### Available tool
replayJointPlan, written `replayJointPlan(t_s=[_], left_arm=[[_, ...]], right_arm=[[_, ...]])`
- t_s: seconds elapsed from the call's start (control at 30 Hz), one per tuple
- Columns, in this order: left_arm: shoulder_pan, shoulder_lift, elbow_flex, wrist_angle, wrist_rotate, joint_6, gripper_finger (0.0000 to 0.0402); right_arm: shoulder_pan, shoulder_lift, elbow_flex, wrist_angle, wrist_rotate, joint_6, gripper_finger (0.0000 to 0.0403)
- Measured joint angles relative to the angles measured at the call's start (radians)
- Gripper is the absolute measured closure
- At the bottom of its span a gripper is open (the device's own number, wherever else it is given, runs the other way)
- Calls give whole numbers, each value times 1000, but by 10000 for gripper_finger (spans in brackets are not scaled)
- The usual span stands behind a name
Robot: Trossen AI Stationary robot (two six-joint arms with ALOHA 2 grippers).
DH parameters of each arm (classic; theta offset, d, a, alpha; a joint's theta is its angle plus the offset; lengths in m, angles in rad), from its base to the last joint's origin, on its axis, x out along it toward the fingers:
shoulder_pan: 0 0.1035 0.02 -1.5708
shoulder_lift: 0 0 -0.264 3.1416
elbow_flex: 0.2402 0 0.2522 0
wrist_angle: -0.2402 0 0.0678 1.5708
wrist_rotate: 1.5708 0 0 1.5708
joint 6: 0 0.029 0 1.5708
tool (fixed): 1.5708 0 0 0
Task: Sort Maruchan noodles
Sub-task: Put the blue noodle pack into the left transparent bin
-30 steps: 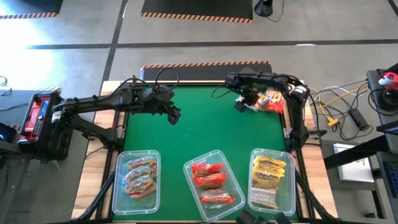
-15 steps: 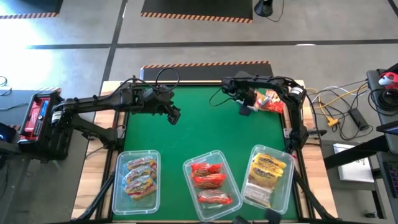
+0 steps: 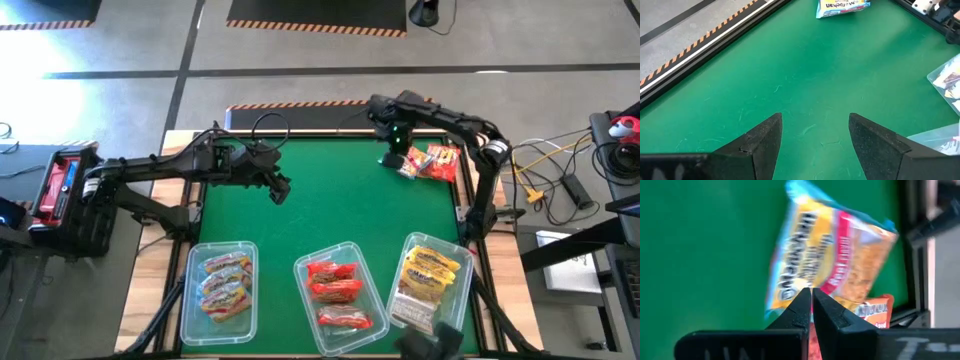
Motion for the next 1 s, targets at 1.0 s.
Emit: replayJointPlan(t_s=[1.0], left_arm=[[-119, 0, -32, -25, -90, -166, 189]], right_arm=[[-203, 64, -6, -110, 63, 144, 394]])
